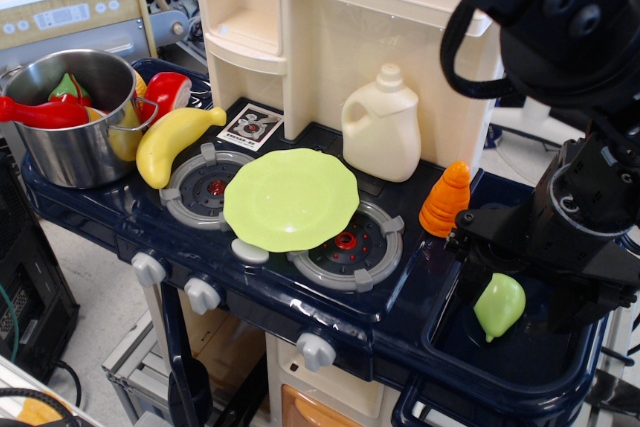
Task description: Put pear on plate
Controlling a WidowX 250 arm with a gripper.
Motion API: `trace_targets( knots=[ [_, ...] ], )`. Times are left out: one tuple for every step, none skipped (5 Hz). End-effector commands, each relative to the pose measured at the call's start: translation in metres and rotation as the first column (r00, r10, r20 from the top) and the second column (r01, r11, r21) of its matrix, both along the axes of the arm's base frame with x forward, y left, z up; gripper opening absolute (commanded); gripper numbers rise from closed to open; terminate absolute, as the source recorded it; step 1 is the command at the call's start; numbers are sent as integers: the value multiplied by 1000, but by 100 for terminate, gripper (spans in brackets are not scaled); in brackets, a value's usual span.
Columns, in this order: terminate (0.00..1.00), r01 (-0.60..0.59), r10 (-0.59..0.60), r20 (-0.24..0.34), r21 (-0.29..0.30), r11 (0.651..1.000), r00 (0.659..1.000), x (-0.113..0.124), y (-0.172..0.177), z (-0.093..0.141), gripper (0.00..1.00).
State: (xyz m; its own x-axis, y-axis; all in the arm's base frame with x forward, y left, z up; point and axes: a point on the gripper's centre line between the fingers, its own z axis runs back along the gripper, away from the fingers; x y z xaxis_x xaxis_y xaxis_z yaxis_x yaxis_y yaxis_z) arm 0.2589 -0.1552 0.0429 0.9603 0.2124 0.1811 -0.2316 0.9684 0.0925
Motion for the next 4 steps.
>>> trace_targets(
  knots=[
    [0, 28, -25, 59, -54, 998, 998, 19, 0, -15, 100],
    [0, 37, -33, 73, -61, 997, 997, 24, 2, -29, 100],
    [0, 46, -40, 69, -84, 995, 997, 31, 7, -41, 100],
    [0, 17, -9, 61, -140, 990, 998, 33, 9, -56, 0]
  ],
)
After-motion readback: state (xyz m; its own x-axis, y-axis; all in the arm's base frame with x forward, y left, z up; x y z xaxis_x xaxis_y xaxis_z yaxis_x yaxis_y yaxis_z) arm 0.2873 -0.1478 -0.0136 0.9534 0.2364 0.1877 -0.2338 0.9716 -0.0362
